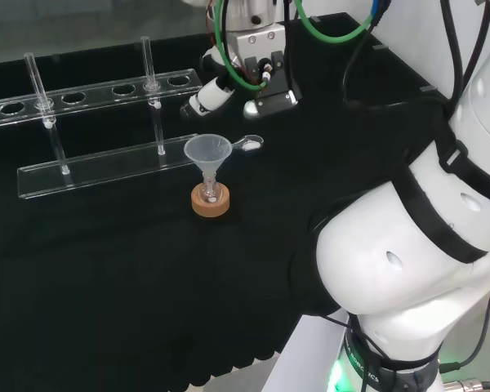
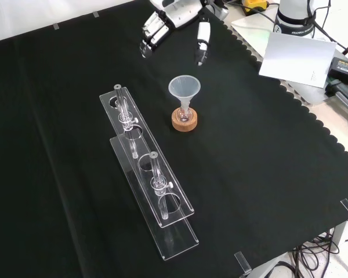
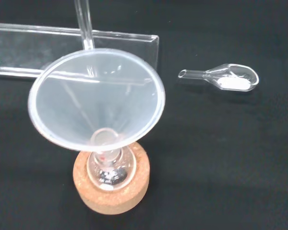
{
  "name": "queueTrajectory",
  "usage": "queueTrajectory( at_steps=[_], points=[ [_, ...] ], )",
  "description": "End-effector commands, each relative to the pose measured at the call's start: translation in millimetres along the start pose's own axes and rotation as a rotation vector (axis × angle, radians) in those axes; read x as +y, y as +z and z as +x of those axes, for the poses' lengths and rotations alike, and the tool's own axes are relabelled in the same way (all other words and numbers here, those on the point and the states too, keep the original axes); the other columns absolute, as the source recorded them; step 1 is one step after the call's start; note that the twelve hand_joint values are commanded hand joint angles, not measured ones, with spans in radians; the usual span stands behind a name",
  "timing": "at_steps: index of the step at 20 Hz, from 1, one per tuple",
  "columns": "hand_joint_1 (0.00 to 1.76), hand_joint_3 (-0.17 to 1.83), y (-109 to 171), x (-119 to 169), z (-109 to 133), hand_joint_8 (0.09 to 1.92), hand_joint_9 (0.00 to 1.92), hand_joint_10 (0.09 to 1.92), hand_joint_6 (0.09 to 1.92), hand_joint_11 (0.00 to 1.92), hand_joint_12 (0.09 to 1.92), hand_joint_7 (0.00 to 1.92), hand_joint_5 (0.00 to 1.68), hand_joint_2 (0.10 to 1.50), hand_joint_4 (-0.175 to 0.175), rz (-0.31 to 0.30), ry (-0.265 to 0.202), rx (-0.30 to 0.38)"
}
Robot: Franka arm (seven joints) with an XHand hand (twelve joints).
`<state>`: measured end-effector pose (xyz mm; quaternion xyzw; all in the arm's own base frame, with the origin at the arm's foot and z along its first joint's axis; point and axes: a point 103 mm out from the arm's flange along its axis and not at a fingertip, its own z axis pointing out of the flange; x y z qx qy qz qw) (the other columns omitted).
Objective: Pick up the weighing funnel.
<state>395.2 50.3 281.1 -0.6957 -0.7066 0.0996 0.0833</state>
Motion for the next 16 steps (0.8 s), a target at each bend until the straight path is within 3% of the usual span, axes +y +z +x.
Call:
queueTrajectory(
  at_steps=[1,11,16],
  points=[
    [0.49,-0.01,-5,7,-24,0.67,0.34,0.73,0.09,0.35,1.50,0.15,0.30,0.76,-0.049,0.004,0.017,0.037],
    [0.53,0.00,-11,31,-83,0.69,0.40,0.71,0.09,0.36,1.49,0.18,0.33,0.78,-0.051,-0.026,0.085,0.080],
    [0.65,0.03,-8,49,-113,0.69,0.50,0.65,0.09,0.42,1.44,0.26,0.42,0.83,-0.041,-0.018,0.109,0.088]
  ],
)
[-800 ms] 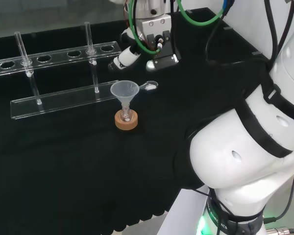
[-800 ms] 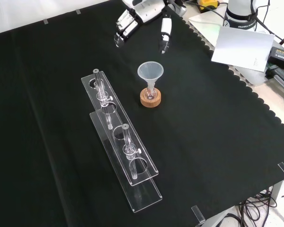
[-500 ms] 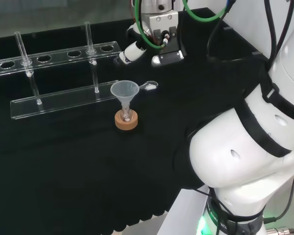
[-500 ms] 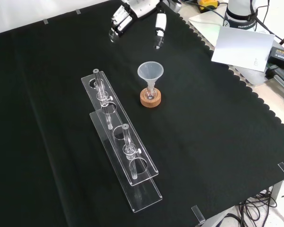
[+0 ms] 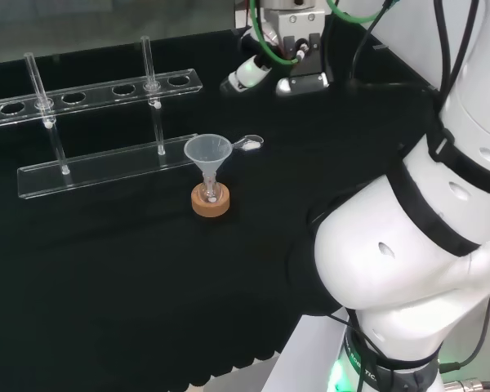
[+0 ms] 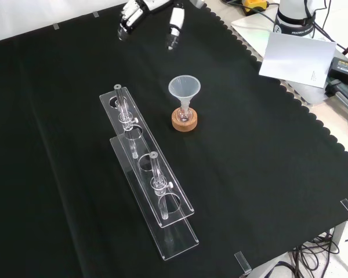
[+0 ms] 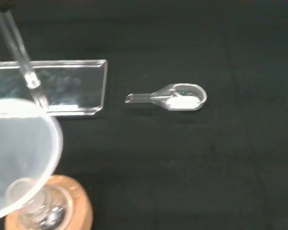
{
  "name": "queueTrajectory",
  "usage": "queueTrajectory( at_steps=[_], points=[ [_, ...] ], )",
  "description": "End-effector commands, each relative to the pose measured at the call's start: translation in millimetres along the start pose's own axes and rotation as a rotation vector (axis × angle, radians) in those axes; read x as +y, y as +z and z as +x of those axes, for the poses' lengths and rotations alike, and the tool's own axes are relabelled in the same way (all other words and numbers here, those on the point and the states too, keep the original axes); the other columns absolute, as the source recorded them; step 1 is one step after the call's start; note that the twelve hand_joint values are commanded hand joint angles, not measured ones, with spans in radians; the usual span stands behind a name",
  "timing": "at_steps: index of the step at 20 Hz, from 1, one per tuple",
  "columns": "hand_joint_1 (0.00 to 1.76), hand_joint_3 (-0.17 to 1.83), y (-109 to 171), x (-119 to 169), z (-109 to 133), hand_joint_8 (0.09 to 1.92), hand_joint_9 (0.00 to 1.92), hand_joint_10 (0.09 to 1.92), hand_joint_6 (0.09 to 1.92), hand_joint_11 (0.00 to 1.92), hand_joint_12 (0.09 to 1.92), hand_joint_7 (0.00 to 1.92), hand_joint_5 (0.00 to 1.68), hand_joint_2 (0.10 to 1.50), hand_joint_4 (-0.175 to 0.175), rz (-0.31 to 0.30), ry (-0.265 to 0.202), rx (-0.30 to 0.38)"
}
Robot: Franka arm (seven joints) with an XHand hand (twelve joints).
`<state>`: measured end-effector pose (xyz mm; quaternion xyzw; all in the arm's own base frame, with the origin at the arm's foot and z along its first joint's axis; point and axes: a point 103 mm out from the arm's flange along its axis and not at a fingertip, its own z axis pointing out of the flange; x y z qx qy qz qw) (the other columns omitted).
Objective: Pick up the weighing funnel.
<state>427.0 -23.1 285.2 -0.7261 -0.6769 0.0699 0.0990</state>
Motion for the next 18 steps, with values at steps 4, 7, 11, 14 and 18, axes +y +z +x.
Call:
queueTrajectory(
  at_steps=[4,7,11,14,18],
  points=[
    [0.73,0.04,3,47,-54,0.69,0.56,0.62,0.09,0.45,1.42,0.32,0.47,0.83,-0.033,0.025,0.042,-0.019],
    [0.78,0.04,10,65,-63,0.69,0.56,0.61,0.09,0.45,1.41,0.33,0.48,0.83,-0.023,0.046,0.037,-0.042],
    [0.81,0.03,22,89,-76,0.68,0.54,0.60,0.09,0.44,1.40,0.32,0.47,0.82,-0.016,0.075,0.022,-0.059],
    [0.82,0.03,38,103,-77,0.67,0.53,0.59,0.09,0.44,1.39,0.31,0.47,0.82,-0.012,0.108,-0.014,-0.109],
    [0.82,0.03,64,116,-73,0.67,0.51,0.58,0.09,0.44,1.39,0.30,0.47,0.81,-0.009,0.149,-0.038,-0.127]
  ],
)
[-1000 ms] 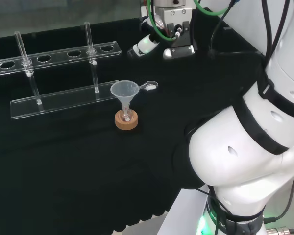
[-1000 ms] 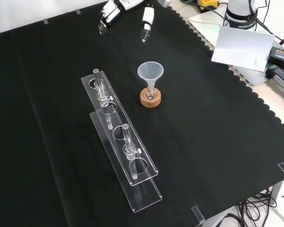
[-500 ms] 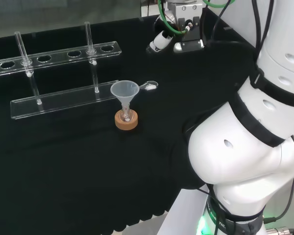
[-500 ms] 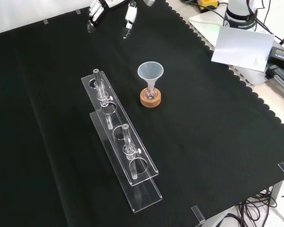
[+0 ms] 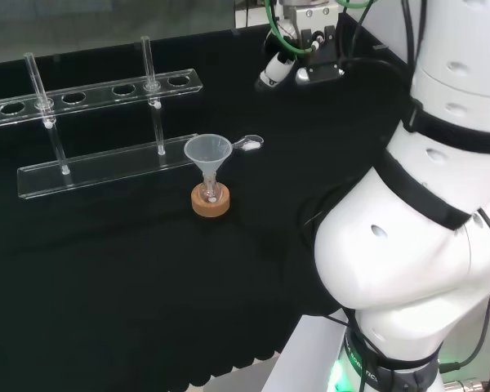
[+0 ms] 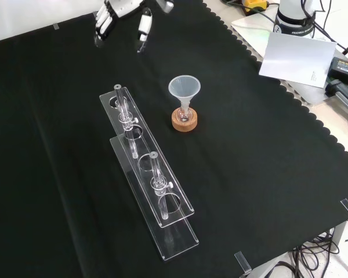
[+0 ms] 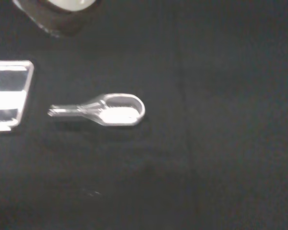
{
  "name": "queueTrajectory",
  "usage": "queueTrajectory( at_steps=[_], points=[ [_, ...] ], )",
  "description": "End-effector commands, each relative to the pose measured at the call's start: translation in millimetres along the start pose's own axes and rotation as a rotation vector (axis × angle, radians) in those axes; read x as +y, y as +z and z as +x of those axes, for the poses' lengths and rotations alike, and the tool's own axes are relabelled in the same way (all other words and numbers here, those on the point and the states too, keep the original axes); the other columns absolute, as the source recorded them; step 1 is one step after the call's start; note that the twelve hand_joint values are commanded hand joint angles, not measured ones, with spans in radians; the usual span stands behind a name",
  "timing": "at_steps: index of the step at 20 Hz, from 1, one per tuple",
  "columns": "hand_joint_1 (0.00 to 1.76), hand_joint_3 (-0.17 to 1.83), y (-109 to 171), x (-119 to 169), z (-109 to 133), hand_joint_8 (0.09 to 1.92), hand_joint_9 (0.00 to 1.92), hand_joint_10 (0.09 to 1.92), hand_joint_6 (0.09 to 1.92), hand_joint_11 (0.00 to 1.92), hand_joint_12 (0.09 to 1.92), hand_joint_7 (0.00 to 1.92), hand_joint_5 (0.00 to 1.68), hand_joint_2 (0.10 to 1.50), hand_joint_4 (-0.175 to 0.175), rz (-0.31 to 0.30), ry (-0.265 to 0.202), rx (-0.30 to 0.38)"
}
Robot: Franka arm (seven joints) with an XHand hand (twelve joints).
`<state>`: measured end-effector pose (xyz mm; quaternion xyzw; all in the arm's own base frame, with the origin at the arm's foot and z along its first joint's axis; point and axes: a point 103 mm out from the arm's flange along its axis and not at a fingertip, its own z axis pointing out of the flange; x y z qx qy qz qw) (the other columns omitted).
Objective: Pick up the weighing funnel.
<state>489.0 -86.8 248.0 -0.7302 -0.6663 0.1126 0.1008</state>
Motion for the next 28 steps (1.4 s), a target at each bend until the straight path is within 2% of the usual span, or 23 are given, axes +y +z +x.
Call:
queueTrajectory(
  at_steps=[1,5,14,17,20,23,28],
  points=[
    [0.82,0.03,48,49,-9,0.67,0.51,0.58,0.09,0.44,1.39,0.29,0.47,0.81,-0.009,0.091,-0.071,-0.069],
    [0.81,0.03,67,58,-7,0.66,0.51,0.58,0.09,0.43,1.39,0.29,0.46,0.81,-0.007,0.110,-0.098,-0.058],
    [0.82,0.03,98,72,8,0.66,0.51,0.58,0.09,0.42,1.40,0.29,0.47,0.80,-0.002,0.129,-0.179,-0.090],
    [0.82,0.03,106,74,10,0.66,0.51,0.58,0.09,0.41,1.40,0.29,0.48,0.79,-0.001,0.151,-0.195,-0.087],
    [0.83,0.03,112,76,13,0.66,0.50,0.58,0.09,0.40,1.40,0.28,0.47,0.78,0.000,0.142,-0.205,-0.098],
    [0.83,0.03,115,79,18,0.65,0.49,0.58,0.09,0.39,1.41,0.27,0.47,0.78,0.000,0.139,-0.218,-0.145],
    [0.84,0.03,119,83,24,0.66,0.49,0.58,0.09,0.38,1.41,0.28,0.48,0.78,0.000,0.131,-0.219,-0.174]
  ],
)
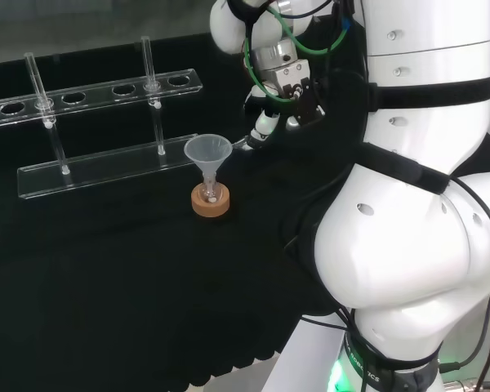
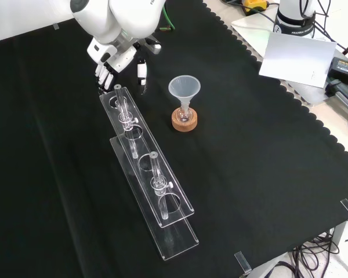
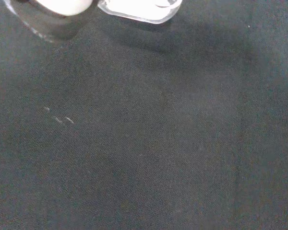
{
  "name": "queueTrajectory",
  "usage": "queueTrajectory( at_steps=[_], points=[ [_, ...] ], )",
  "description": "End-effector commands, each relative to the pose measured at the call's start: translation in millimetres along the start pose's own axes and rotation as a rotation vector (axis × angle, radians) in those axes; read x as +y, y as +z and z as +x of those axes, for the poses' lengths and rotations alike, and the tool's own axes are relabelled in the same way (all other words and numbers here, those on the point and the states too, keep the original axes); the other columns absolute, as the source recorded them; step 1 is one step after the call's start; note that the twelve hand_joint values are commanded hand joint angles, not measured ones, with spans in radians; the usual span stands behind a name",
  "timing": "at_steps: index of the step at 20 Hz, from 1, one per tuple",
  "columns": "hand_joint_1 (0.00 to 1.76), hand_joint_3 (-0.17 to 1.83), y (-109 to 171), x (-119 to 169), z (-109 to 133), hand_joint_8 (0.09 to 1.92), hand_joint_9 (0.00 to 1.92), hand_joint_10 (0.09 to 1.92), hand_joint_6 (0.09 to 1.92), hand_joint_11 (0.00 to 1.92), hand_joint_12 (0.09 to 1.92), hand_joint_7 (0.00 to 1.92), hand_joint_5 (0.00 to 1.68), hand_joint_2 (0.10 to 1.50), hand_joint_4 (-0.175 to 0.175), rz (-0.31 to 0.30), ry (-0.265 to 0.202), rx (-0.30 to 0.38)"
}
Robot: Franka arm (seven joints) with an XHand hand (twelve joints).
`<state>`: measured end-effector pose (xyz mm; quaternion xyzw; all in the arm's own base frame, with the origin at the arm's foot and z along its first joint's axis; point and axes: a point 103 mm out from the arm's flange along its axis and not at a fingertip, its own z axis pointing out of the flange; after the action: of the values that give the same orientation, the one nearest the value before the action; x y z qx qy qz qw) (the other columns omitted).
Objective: Pick up the weighing funnel.
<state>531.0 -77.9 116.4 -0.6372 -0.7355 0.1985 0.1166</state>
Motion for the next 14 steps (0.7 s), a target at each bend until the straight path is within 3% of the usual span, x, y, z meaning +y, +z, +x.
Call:
queueTrajectory(
  at_steps=[1,14],
  points=[
    [0.84,0.03,5,8,7,0.66,0.50,0.58,0.09,0.38,1.41,0.28,0.49,0.78,0.000,-0.009,-0.006,-0.034],
    [0.86,0.03,15,23,0,0.67,0.54,0.59,0.09,0.37,1.41,0.32,0.54,0.78,0.000,0.011,-0.005,-0.019]
  ],
)
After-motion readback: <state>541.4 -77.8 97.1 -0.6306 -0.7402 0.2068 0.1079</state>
